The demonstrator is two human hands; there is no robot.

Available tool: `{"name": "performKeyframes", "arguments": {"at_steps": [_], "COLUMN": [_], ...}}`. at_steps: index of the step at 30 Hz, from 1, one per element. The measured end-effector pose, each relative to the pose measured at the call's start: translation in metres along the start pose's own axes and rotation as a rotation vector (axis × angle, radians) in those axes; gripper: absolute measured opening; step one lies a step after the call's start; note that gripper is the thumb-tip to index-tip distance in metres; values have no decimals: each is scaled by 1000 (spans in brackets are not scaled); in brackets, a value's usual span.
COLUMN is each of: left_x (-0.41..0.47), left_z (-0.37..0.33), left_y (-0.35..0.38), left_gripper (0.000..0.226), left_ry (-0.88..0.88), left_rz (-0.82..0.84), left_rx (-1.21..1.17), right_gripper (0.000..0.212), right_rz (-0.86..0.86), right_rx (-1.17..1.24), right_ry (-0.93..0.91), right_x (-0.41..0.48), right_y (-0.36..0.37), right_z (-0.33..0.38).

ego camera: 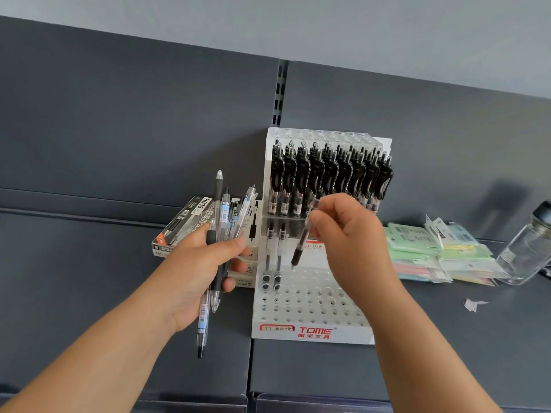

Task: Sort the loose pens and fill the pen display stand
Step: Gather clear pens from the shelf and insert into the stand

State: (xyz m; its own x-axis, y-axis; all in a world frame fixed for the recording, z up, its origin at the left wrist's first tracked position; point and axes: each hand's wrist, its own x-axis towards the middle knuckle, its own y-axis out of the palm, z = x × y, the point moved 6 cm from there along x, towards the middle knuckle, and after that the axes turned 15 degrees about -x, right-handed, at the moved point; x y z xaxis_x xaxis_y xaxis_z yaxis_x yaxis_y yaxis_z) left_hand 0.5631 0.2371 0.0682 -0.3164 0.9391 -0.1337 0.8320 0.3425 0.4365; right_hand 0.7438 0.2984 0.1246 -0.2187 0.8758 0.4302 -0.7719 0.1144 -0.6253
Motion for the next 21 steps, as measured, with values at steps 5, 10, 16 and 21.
{"name": "performKeyframes", "arguments": {"at_steps": [5,10,16,21], "left_x": [0,0,-5,-15], "left_z": [-2,-3,-10,-15], "left_y": [6,9,17,31], "left_gripper": [17,20,17,17], "left_ry": [11,24,69,92], "left_rz": [24,38,82,197], "left_rx": [30,43,38,61], "right_gripper": [14,10,12,5], "right_rz": [82,117,132,-77], "right_rx": [-111,-198,-334,-149], "right_ry": [48,111,101,13], "right_x": [-4,-13,-7,-10], "right_y": [24,44,35,10], "right_z": [-20,-32,-27,-2]}}
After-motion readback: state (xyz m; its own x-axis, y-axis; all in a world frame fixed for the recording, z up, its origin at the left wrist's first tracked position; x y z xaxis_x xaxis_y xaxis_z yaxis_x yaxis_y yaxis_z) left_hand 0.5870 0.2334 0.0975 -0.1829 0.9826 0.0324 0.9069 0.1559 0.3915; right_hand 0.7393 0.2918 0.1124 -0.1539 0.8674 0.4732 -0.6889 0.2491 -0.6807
